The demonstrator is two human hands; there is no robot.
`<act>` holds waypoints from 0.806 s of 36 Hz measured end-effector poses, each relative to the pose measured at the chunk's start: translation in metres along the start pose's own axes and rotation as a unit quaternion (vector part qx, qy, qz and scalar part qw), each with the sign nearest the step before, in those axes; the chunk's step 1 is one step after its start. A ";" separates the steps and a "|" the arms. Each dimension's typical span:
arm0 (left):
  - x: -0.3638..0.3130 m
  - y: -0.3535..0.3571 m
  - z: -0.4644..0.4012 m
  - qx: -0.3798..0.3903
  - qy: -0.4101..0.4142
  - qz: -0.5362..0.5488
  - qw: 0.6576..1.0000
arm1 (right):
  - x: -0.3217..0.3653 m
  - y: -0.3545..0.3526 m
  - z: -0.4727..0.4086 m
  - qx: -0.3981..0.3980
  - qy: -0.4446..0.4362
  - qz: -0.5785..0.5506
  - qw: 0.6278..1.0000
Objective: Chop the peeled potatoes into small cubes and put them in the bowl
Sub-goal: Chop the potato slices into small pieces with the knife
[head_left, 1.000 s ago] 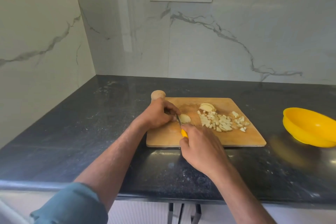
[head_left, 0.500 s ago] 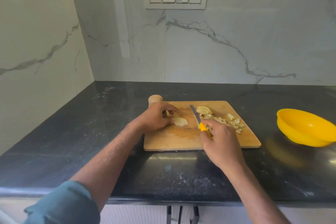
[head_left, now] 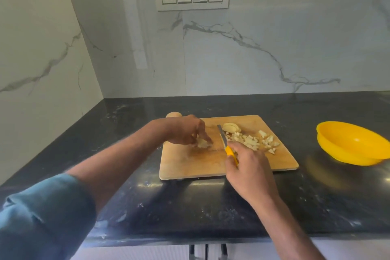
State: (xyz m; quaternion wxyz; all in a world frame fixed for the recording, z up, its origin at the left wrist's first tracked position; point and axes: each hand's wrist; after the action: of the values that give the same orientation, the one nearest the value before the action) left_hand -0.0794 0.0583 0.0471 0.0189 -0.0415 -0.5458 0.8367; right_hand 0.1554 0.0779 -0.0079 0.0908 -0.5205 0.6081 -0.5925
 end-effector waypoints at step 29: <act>-0.016 0.021 -0.028 -0.171 -0.161 0.155 0.960 | 0.005 0.005 0.000 0.023 -0.006 0.091 0.996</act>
State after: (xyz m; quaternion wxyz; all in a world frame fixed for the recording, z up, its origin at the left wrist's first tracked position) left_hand -0.0603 0.0742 0.0173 -0.2065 0.0069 -0.6636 0.7190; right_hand 0.1503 0.0726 -0.0095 0.1603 -0.4642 0.6390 -0.5921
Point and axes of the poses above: each hand's wrist, its own z-axis away from the middle knuckle, its own y-axis out of the palm, x = y × z, and after that the axes turned 14 degrees about x, right-handed
